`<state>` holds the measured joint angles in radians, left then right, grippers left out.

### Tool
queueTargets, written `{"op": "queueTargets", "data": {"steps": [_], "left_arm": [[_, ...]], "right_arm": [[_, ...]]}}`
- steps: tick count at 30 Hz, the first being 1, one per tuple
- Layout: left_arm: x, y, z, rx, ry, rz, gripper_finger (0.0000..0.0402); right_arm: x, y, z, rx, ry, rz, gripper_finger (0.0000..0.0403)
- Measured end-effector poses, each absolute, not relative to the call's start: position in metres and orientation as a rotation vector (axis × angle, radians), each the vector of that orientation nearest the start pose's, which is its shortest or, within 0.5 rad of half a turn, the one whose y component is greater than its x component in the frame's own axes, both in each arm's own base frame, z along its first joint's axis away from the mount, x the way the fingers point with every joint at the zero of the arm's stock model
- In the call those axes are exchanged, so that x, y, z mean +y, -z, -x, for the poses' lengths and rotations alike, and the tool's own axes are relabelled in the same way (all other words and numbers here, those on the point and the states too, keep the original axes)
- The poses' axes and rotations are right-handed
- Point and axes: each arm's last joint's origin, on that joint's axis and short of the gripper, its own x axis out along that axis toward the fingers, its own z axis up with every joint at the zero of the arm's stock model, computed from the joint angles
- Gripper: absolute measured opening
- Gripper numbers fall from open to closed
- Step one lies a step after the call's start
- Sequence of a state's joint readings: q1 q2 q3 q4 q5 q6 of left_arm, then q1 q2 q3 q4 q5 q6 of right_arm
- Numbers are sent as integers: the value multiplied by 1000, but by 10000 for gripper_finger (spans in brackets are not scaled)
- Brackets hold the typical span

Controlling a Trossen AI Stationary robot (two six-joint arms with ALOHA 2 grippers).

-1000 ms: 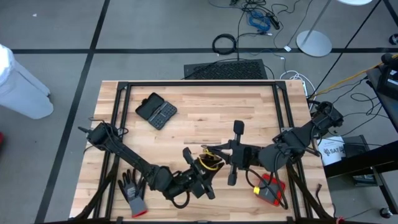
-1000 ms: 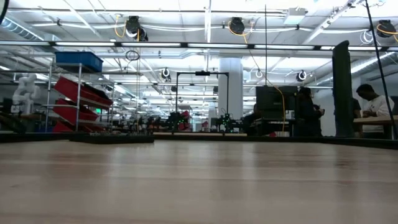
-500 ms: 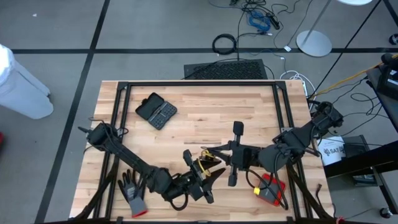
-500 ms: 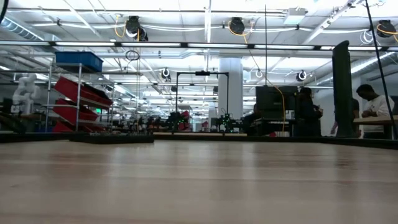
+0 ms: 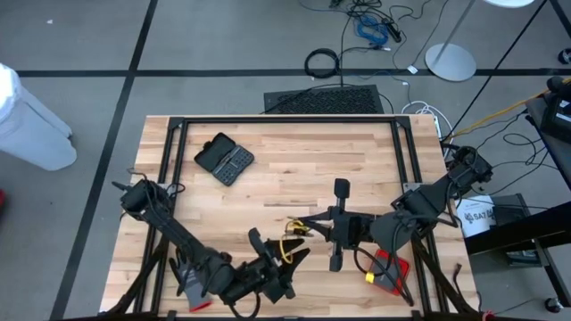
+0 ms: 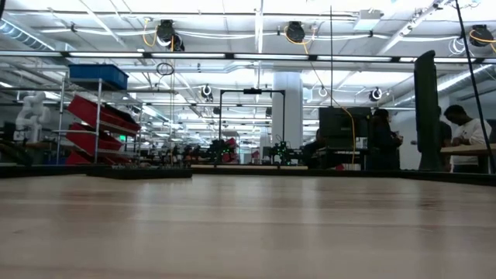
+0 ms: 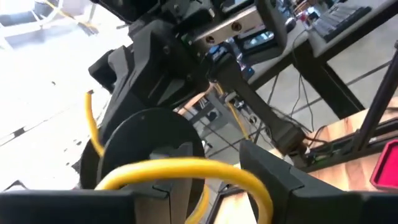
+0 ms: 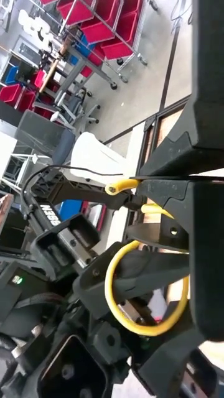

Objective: Coil cords
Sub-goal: Coil the yellow wire onto the spool

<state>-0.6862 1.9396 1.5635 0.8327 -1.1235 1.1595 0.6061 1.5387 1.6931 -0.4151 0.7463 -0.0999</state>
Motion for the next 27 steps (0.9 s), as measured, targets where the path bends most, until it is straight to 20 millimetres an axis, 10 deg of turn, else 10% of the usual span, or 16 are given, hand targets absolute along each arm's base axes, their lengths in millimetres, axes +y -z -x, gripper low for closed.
{"op": "queueTargets", "data": {"steps": [27], "left_arm": [[-278,-335,-342,128,-503,-831,172]], "right_arm": [[177,-435,-276,265,118,254,0]]}}
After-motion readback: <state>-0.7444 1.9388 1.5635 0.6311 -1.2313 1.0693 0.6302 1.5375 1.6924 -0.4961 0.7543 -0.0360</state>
